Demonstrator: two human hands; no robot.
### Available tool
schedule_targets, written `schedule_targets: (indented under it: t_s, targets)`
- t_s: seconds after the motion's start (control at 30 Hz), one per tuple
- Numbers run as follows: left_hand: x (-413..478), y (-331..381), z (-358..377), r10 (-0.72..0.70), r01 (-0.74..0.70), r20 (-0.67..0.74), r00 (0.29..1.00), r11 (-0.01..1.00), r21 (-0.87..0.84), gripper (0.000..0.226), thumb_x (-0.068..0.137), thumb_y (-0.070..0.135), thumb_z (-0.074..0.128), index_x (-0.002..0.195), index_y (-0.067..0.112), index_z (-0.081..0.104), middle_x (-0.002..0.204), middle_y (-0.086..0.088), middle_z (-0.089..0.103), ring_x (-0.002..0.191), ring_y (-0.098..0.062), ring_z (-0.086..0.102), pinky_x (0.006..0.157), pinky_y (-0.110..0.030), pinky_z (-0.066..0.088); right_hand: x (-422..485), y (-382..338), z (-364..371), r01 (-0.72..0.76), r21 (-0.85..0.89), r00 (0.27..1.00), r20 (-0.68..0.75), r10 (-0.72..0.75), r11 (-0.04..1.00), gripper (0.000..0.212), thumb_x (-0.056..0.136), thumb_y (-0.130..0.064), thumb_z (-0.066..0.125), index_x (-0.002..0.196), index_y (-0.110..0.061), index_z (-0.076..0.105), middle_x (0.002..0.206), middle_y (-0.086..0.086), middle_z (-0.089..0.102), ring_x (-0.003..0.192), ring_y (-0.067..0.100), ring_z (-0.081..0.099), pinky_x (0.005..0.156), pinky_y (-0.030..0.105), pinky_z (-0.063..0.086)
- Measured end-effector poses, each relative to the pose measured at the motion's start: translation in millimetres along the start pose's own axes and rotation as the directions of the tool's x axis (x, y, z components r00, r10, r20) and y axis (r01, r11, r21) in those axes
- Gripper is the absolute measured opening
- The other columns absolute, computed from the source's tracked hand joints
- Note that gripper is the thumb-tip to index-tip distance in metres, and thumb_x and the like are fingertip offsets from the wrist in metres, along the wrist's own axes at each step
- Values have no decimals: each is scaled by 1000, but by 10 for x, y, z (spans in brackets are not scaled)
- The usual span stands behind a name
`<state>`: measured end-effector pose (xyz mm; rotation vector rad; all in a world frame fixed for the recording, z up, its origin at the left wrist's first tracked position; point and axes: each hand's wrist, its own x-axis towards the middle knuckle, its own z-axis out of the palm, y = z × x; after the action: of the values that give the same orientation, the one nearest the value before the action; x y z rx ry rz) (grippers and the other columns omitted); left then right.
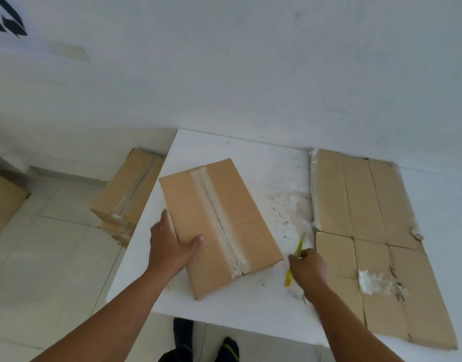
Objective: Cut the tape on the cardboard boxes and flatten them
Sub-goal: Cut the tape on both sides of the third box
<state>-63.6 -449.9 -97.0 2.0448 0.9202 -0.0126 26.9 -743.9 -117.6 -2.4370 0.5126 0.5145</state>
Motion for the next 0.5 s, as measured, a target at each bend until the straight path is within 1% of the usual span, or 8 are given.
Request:
schedule_targets:
  t_s: [0.03,0.07,0.13,0.2,0.27,0.3,0.4,0.5]
  targets:
    - [73,36,-58,91,-89,-9,996,988,130,115,70,53,85,158,28,15,158,-6,22,145,-27,27,107,-46,41,-4,-118,-42,27,56,999,-29,-25,998,21,93,-27,63,105,-11,63,92,8,68,78,24,60,57,27,39]
    - [156,87,-114,175,-176,27,984,953,247,117,68,57,85,158,30,15,161,-4,14,150,-24,16,111,-48,38,-12,-252,-82,63,103,997,-51,-58,993,16,95,-27,60,102,-13,62,88,6,67,74,22,60,53,27,40]
    - [363,195,-188,279,-324,166,946,856,404,110,70,63,80,157,28,23,164,-2,5,153,-23,1,119,-50,28,-47,-533,-131,169,149,985,-73,-159,974,12,98,-27,54,98,-17,60,86,5,66,73,21,60,57,32,48]
    - [566,310,-240,302,-401,278,912,799,448,93,80,62,71,155,25,30,166,-3,1,154,-26,-6,123,-51,15,-112,-822,-126,293,115,956,-67,-286,949,17,99,-27,52,112,-20,62,90,1,68,80,20,62,67,33,50]
    - [748,401,-275,329,-449,319,889,767,459,79,90,55,63,155,23,32,168,-4,-1,154,-27,-7,124,-51,9,-197,-1108,-39,399,59,917,-10,-399,915,30,100,-27,51,129,-25,58,94,-3,70,83,17,64,70,30,50]
    - [828,430,-287,331,-462,335,882,748,476,77,92,53,61,155,22,30,168,-4,-1,154,-27,-8,124,-51,7,-251,-1245,33,448,54,893,32,-450,893,36,100,-27,51,136,-27,55,95,-2,71,84,17,65,72,30,52]
    - [1036,452,-332,289,-460,384,877,735,499,92,88,59,63,159,22,17,168,0,-11,154,-28,-14,124,-54,1,-383,-1601,314,594,-10,799,123,-589,804,43,102,-21,45,144,-24,48,102,7,70,93,25,65,79,29,50]
    - [1192,420,-357,262,-488,450,854,703,518,110,81,70,63,161,26,1,166,7,-22,153,-31,-19,122,-61,0,-427,-1884,585,683,-110,729,172,-663,723,48,102,-16,38,150,-20,39,107,9,61,95,25,58,73,27,40]
